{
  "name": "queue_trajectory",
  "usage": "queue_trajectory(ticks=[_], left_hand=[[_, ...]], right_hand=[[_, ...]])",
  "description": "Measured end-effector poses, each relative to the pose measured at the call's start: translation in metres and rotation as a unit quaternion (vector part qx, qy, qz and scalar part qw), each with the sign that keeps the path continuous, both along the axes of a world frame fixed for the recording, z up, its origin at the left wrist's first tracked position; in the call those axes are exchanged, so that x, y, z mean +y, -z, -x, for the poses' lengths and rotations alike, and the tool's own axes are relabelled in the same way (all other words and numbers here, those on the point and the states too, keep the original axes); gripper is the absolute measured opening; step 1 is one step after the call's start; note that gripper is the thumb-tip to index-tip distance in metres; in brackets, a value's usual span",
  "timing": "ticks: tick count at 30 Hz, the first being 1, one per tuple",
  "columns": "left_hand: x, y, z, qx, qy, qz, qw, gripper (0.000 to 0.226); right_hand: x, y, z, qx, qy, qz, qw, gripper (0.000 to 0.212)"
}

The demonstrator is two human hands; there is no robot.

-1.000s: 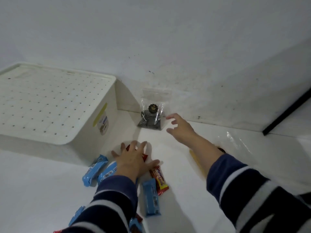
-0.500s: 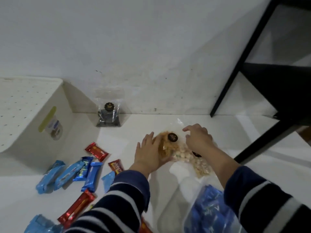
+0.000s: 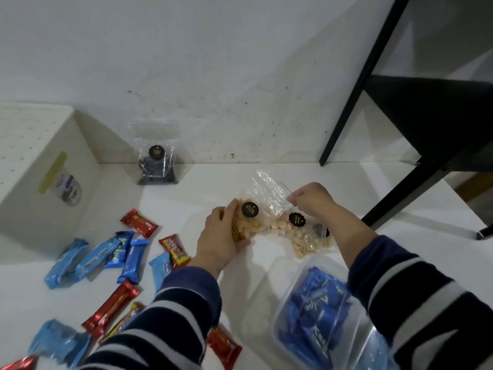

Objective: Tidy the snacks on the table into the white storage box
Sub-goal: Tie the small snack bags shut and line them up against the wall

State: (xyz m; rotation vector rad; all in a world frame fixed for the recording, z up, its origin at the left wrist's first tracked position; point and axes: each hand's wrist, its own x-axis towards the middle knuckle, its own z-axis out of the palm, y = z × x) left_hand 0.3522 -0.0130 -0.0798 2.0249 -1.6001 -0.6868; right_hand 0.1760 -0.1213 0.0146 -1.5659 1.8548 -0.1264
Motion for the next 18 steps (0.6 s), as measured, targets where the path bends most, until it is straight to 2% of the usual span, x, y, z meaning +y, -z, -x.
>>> queue_trajectory(ticks=[4,11,14,18], left_hand=[[0.035,0.002,0.003,-0.006,-0.027,0.01,1.0,0.095],[0.082,0.003,0.017,-0.006,-0.069,0.012,0.998,0.098],[0.089,0.002,0.017,-0.014,-0.058,0.0,0.998,0.1],[0.095,0.002,0.018,-0.026,-0.027,-0.019,0.999,0.108]], right_hand=[[0.028,-0.003,0.001,-0.034,-0.031,0.024,0.999,0.028],[0.064,-0.006,-0.001,-0.04,-0.082,0.034,0.995,0.025],[0.073,-0.01,-0.002,-0.067,-0.082,0.02,0.994,0.028],[0.081,-0.006,-0.006,-0.067,-0.07,0.049,0.994,0.023]])
